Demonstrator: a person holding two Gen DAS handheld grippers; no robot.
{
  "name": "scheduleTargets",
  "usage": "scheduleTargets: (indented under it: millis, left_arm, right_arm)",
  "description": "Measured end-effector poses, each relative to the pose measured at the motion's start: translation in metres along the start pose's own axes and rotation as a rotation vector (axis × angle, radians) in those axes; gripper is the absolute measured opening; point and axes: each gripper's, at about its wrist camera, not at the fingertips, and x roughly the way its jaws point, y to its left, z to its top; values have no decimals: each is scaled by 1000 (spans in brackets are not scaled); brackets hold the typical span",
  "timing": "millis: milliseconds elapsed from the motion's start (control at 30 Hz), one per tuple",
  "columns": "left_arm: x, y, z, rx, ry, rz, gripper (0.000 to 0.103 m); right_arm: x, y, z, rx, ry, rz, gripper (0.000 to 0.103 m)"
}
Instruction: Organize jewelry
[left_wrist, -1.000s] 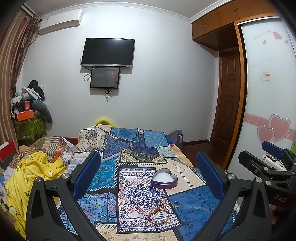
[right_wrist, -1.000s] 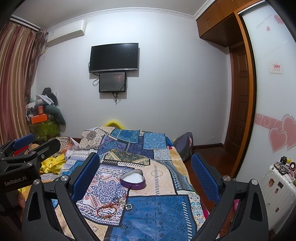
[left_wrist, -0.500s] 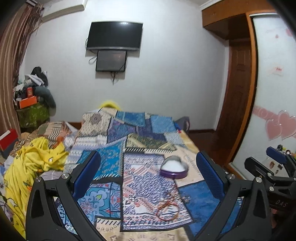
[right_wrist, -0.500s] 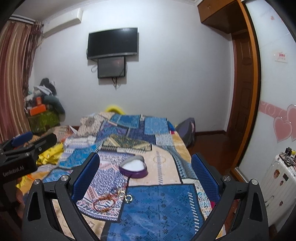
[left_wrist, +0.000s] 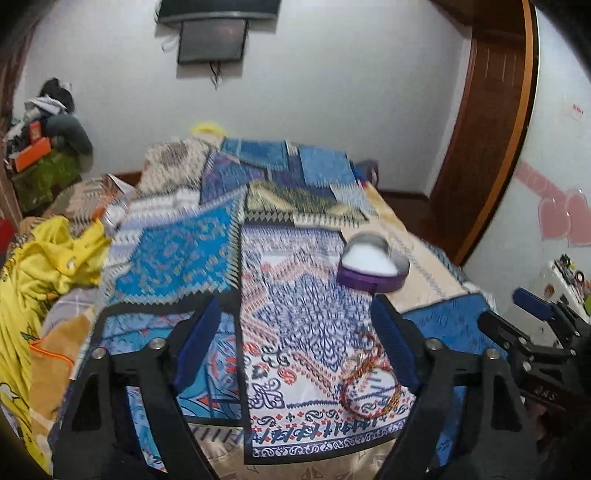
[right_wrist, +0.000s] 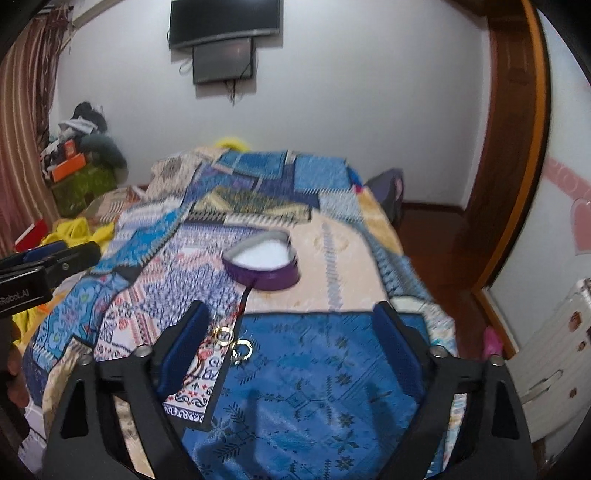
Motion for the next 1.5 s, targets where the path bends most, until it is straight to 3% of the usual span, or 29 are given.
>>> scheduleTargets:
  millis: [133, 367, 567, 833, 1067, 1233, 1500]
  left_arm:
    - [19, -7, -7, 34, 72, -50, 70]
    - [47, -25, -16, 105, 183, -139, 53]
    - [66, -36, -26, 126, 282, -221, 37]
    - [80, -41, -30, 129, 319, -253, 24]
    - [89, -43, -35, 131, 343, -256, 21]
    - [92, -39, -34, 113, 343, -260, 8]
    - [85, -37, -31, 103, 309, -256, 2]
  right_arm:
    - [17, -4, -7, 10, 64, 57, 65]
    - [35, -1, -15, 0, 132, 138, 55]
    - [51, 6, -21, -42, 180, 183, 37]
    - [63, 14, -25, -77, 217, 205, 28]
    - [67, 17, -27, -91, 224, 212, 25]
    - [68, 16, -28, -87, 226, 204, 13]
    - [62, 14, -27, -73, 213, 203, 13]
